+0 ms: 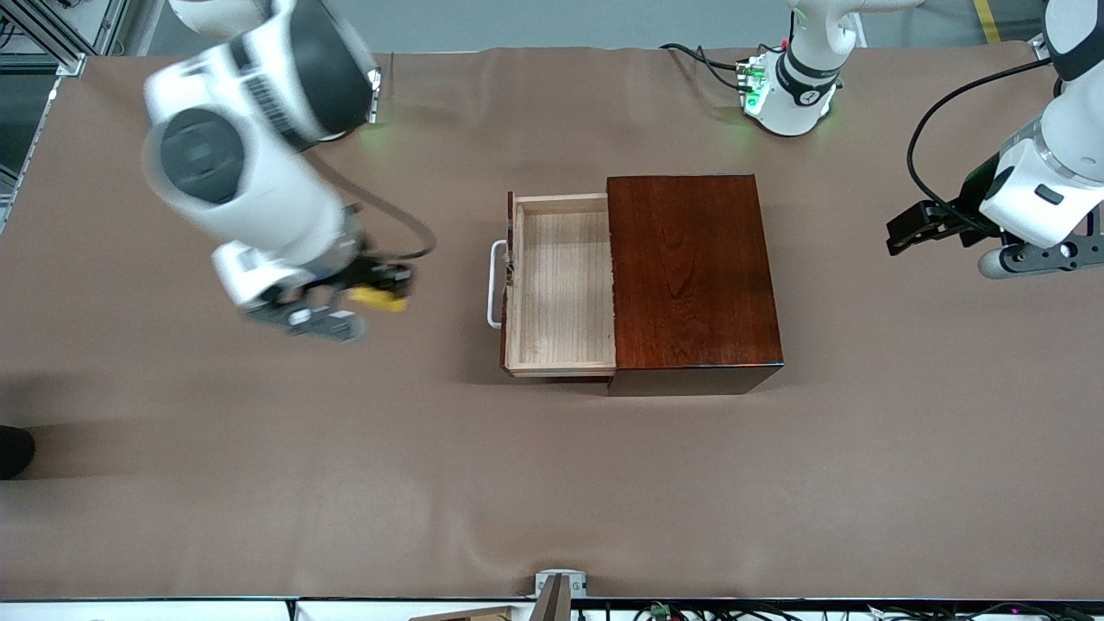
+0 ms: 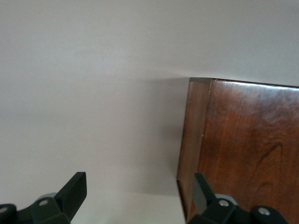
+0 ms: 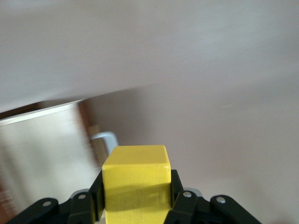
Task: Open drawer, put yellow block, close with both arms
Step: 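Carry the yellow cube with the right gripper over the open drawer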
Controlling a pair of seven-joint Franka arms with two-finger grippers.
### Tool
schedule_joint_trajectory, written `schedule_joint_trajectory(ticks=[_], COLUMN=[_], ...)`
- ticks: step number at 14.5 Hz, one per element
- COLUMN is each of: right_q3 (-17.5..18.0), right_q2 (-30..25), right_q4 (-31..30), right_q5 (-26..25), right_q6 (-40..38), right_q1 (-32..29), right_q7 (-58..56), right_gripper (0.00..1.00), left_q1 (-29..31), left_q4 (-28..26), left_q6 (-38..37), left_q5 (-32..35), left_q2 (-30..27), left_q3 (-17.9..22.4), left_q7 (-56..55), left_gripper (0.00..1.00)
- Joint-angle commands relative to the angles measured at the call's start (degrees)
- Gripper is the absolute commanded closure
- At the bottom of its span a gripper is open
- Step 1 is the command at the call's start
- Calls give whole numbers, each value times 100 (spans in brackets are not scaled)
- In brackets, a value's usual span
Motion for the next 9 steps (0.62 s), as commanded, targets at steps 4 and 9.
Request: schedule_joint_trajectory(ticks=[4,9], right_q3=[-87,-87], right_q2=[715,1270], right_q4=[-90,-116], right_q5=[494,557], right_q6=[1420,2167], right_q1=[568,893], right_q7=[234,181], right_gripper=[98,99], left_q1=[-211,-194], left_q4=[-54,-46], left_q6=[-91,-91], left_q5=[195,195], left_q2=[-251,-199], left_q3=[228,281], left_q7=[623,641], left_gripper=[0,0])
